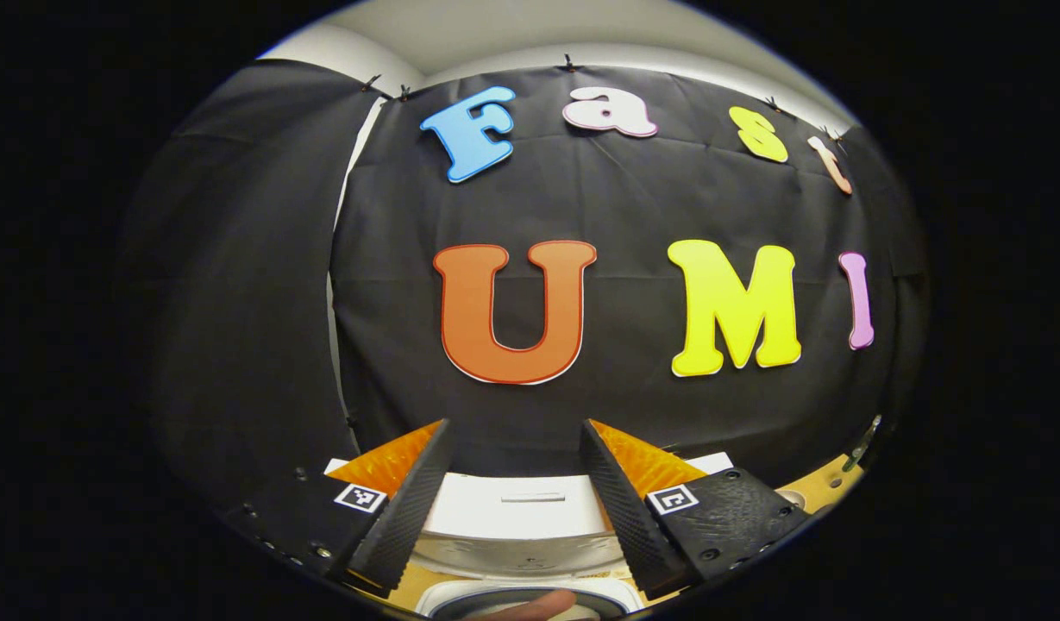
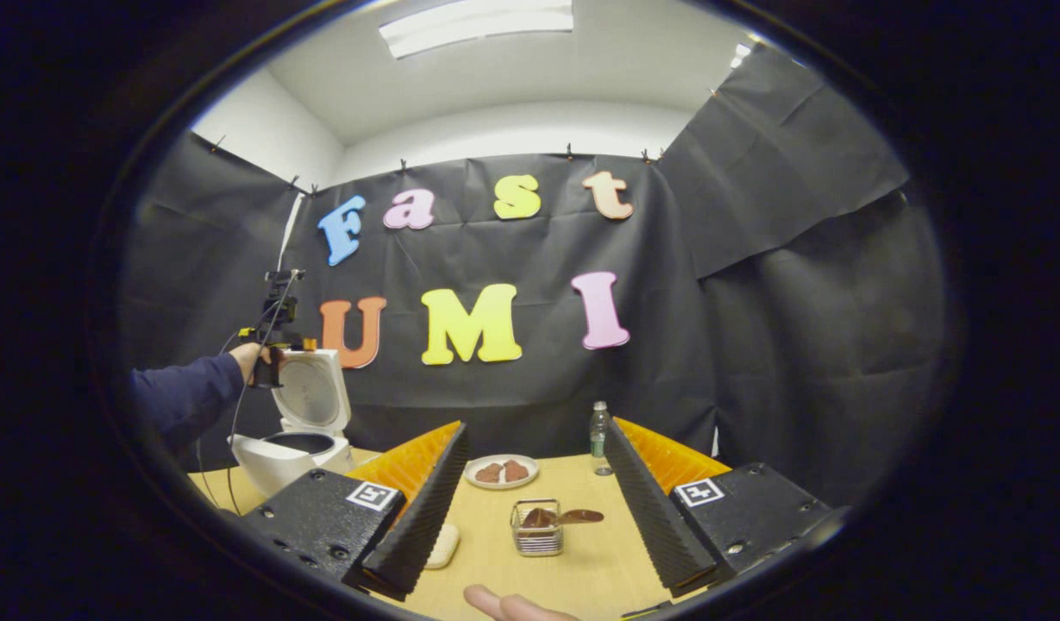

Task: Close the left gripper, press the button to open the rice cooker; take a wooden spoon from the chopstick holder with the right hand, scoop a spoonful of rice and pour it into the rice cooker, then put the wooden spoon back into the chopstick holder.

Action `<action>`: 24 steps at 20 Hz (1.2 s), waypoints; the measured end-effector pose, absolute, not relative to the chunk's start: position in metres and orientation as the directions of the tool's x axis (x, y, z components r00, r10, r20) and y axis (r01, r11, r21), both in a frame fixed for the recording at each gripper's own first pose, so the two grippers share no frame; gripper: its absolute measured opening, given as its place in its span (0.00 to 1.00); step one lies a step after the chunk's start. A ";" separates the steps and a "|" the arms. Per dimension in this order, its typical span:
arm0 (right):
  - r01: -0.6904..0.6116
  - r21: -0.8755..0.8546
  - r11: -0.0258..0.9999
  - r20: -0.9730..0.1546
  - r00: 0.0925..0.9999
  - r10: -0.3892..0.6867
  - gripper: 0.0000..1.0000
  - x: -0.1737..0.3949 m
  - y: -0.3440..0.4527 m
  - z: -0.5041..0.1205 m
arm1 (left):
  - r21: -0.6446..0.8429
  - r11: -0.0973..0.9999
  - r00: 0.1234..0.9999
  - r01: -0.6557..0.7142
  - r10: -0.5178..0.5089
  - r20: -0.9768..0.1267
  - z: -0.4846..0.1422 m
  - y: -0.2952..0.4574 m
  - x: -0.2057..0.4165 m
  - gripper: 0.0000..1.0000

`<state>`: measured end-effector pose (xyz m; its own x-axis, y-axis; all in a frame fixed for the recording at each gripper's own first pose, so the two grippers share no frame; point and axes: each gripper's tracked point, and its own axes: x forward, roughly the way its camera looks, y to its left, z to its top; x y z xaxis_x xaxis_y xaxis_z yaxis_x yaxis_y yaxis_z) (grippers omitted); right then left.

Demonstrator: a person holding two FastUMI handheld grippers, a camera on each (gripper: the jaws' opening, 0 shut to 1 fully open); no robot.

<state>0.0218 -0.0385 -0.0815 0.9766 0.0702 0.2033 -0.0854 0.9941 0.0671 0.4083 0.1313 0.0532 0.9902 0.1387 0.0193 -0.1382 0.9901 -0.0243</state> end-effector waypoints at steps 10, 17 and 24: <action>-0.092 0.037 0.995 0.142 0.986 0.086 1.00 -0.001 -0.028 -0.095 | -0.024 0.993 0.990 -0.112 0.110 -0.088 0.022 0.113 0.339 0.94; -0.107 0.026 0.994 0.129 0.986 0.103 1.00 -0.022 -0.023 -0.108 | -0.036 0.995 0.977 -0.092 0.083 -0.195 -0.026 0.101 0.293 0.94; -0.186 0.046 0.982 0.107 0.978 0.180 1.00 -0.016 -0.007 -0.111 | -0.056 0.995 0.958 -0.082 0.063 -0.278 -0.090 0.091 0.251 0.96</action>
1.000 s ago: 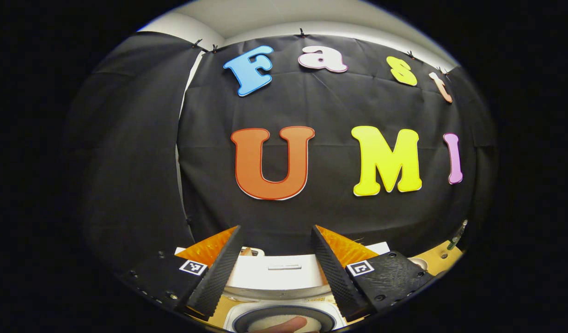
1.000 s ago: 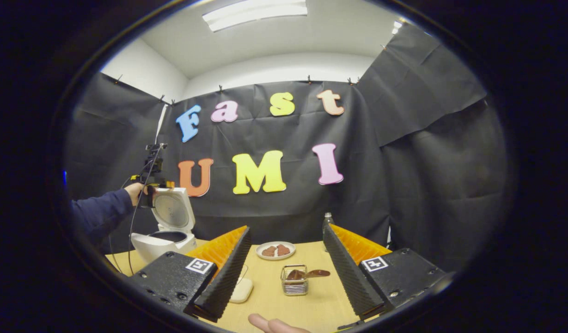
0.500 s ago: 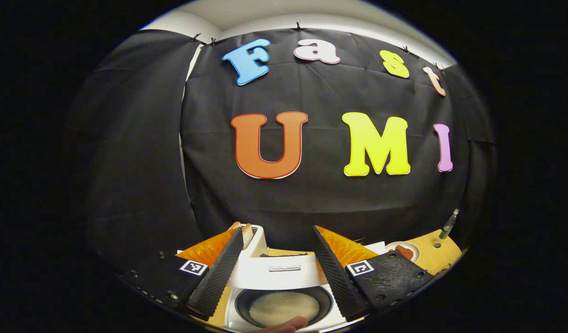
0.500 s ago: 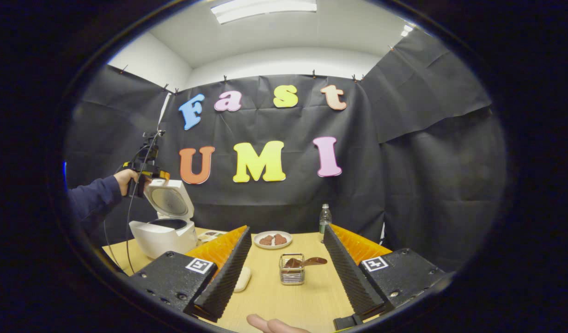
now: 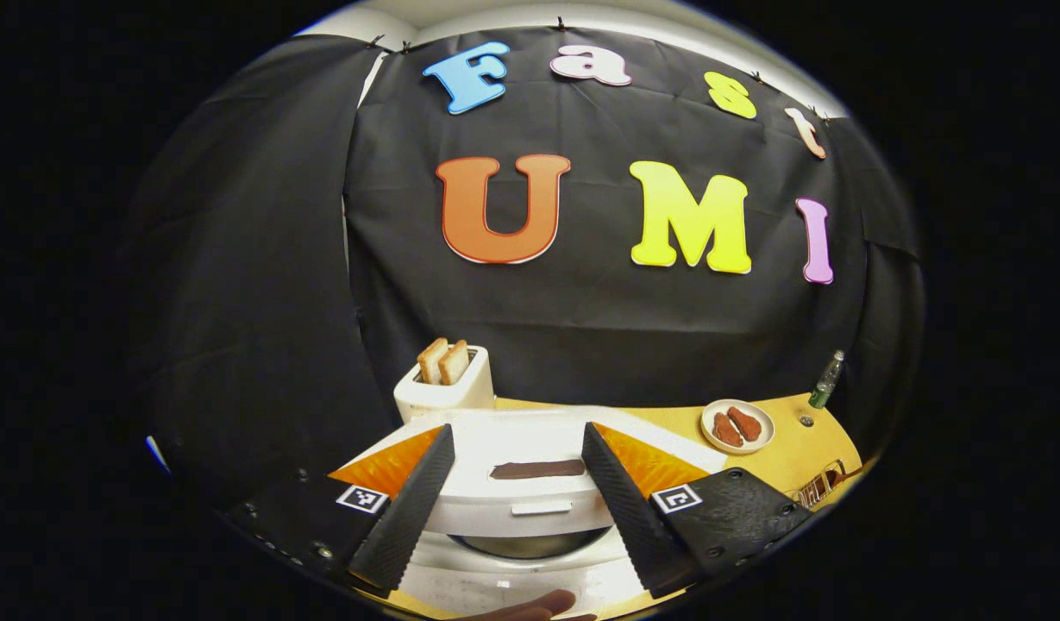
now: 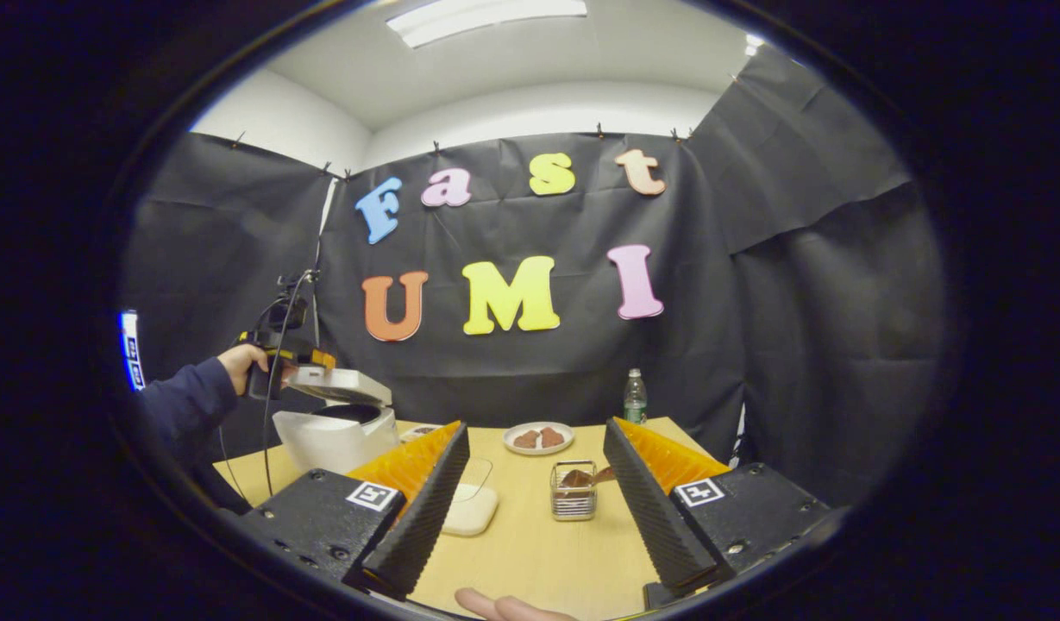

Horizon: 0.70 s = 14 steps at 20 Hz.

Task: Close the left gripper, press the button to open the rice cooker; take a wooden spoon from the chopstick holder with the right hand, scoop a spoonful of rice and pour it into the rice cooker, then put the wooden spoon back into the chopstick holder.

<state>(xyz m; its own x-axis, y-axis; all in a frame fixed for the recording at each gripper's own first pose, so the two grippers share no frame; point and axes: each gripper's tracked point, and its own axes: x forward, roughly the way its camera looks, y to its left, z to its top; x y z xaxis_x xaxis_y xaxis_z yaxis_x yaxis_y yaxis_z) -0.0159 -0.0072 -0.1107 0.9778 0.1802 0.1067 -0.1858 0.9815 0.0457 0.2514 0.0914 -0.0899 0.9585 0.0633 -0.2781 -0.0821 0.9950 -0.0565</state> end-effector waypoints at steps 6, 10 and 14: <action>-0.209 0.023 0.978 0.102 0.973 0.205 1.00 0.006 0.007 -0.105 | -0.022 0.995 0.937 -0.095 0.082 -0.340 -0.133 0.090 0.228 0.96; -0.230 0.042 0.972 0.076 0.971 0.226 1.00 0.006 0.024 -0.109 | -0.029 0.995 0.919 -0.095 0.077 -0.387 -0.159 0.085 0.219 0.95; -0.181 0.029 0.983 0.105 0.979 0.177 0.96 0.009 0.014 -0.099 | -0.027 0.995 0.920 -0.095 0.077 -0.384 -0.164 0.080 0.207 0.96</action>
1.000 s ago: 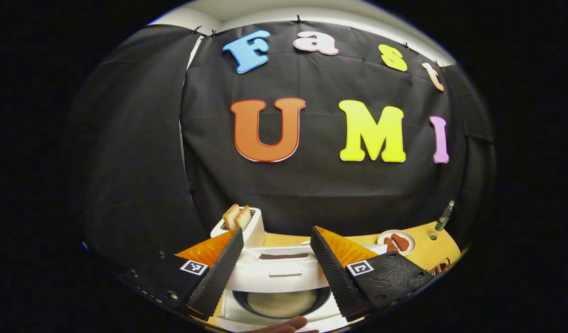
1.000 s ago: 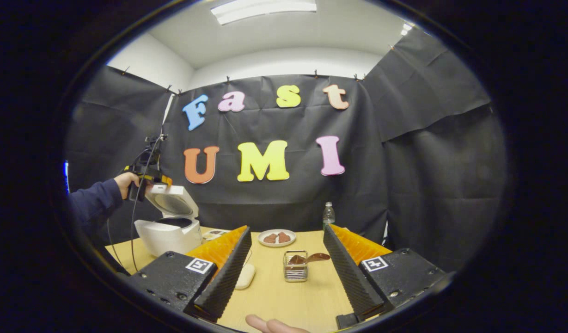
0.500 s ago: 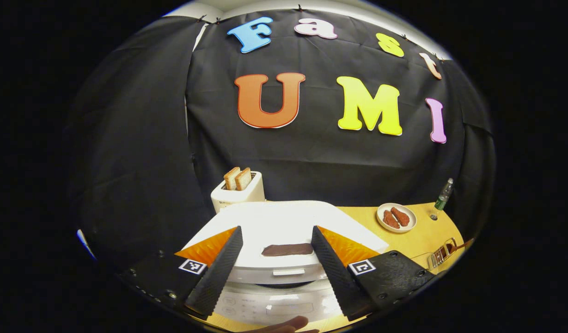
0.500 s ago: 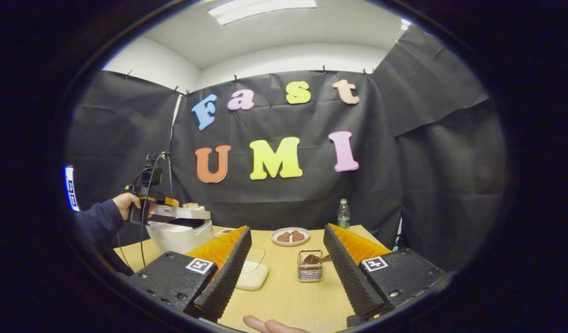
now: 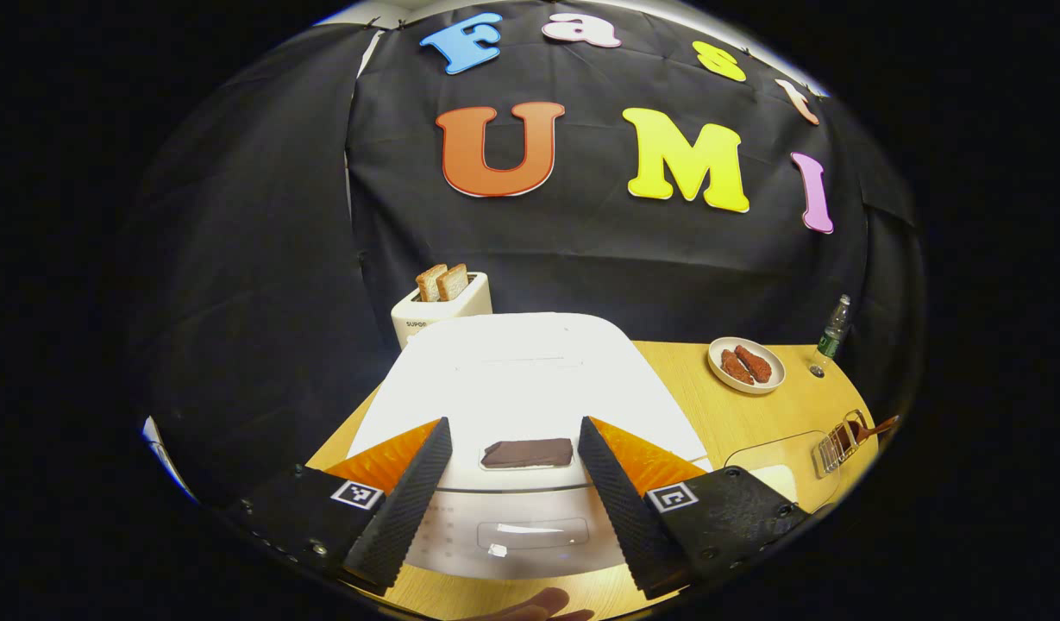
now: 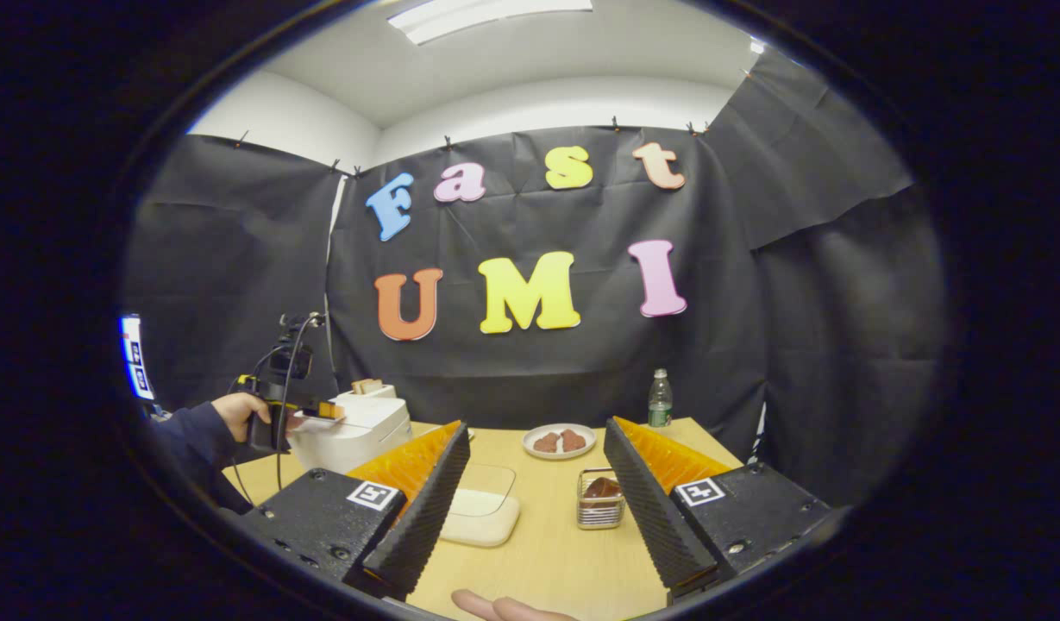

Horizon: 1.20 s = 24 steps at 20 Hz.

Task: Close the left gripper, press the button to open the rice cooker; take a wooden spoon from the chopstick holder with the right hand, scoop a spoonful of rice and pour it into the rice cooker, then put the wooden spoon back into the chopstick holder.

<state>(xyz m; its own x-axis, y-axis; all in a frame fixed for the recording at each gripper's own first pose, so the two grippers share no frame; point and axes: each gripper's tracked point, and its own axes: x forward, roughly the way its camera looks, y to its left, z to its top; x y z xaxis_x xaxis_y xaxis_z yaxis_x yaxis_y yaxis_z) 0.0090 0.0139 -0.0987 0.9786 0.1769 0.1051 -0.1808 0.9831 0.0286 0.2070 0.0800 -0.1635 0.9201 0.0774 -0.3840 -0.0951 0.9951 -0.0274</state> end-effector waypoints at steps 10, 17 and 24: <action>-0.105 0.016 0.994 0.098 0.990 0.103 0.96 -0.002 -0.003 -0.103 | -0.025 0.995 0.938 -0.093 0.079 -0.339 -0.170 0.074 0.196 0.96; -0.080 -0.035 0.996 0.116 0.990 0.084 0.96 -0.009 -0.002 -0.087 | -0.026 0.988 0.935 -0.155 0.138 -0.328 -0.166 0.075 0.194 0.96; -0.050 -0.030 0.998 0.106 0.993 0.053 1.00 0.004 0.001 -0.087 | -0.010 0.994 0.960 -0.111 0.105 -0.260 -0.118 0.060 0.153 0.95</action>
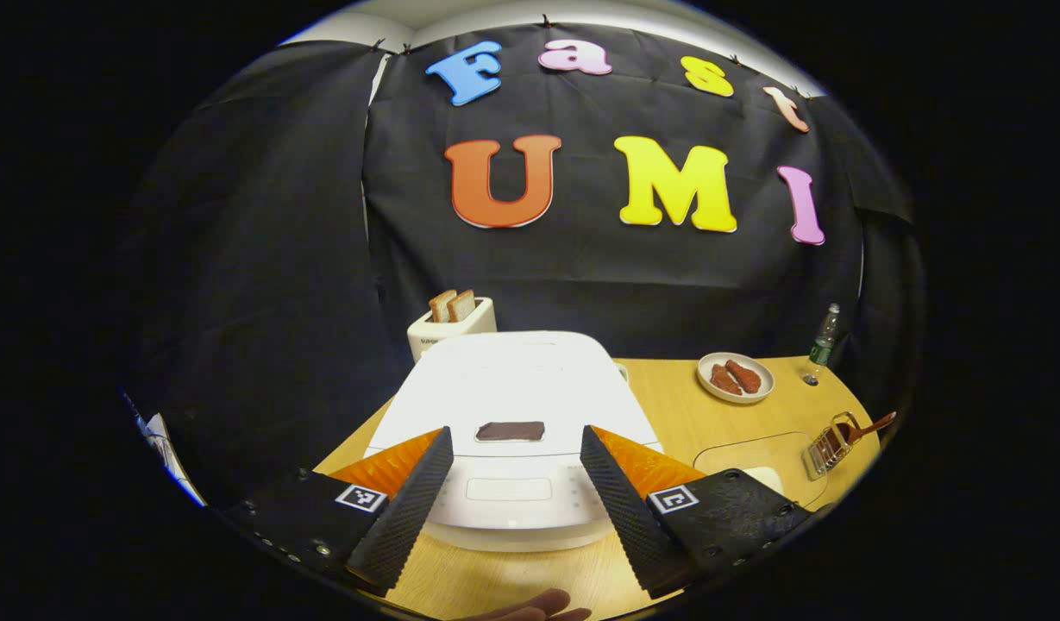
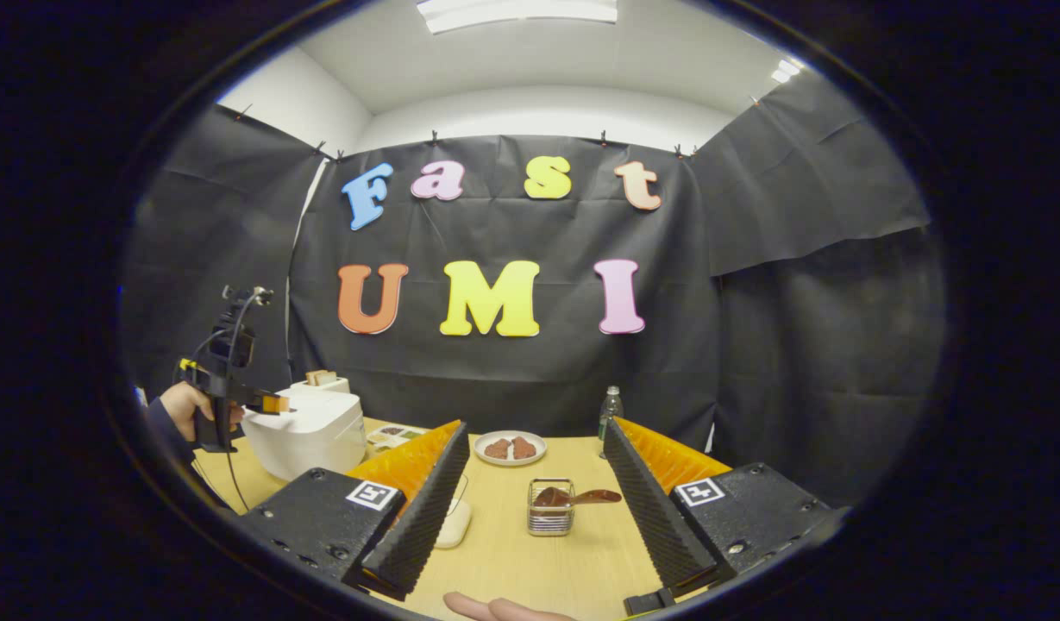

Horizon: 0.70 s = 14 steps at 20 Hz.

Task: Close the left gripper, press the button to open the rice cooker; take a wooden spoon from the chopstick holder with the right hand, scoop a spoonful of rice and pour it into the rice cooker, then put the wooden spoon back into the chopstick holder.

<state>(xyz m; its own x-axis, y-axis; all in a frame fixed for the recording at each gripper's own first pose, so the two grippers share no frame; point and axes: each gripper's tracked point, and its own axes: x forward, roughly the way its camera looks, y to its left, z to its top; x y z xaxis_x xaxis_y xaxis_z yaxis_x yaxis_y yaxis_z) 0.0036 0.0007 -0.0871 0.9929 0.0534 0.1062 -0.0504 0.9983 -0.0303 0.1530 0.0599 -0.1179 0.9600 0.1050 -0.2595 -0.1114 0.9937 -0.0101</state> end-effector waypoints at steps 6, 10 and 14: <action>-0.004 0.000 1.000 0.106 0.994 0.004 1.00 0.003 -0.006 -0.079 | -0.015 0.998 0.991 -0.056 0.054 -0.125 -0.049 0.035 0.097 0.95; 0.025 -0.001 1.000 0.096 0.995 -0.025 1.00 -0.001 -0.015 -0.076 | -0.039 0.998 0.998 -0.050 0.049 -0.028 -0.018 0.023 0.049 0.95; 0.055 0.014 0.998 0.127 0.990 -0.056 0.96 -0.022 -0.018 -0.066 | -0.046 0.999 0.999 0.007 -0.005 0.038 -0.013 -0.005 0.009 0.95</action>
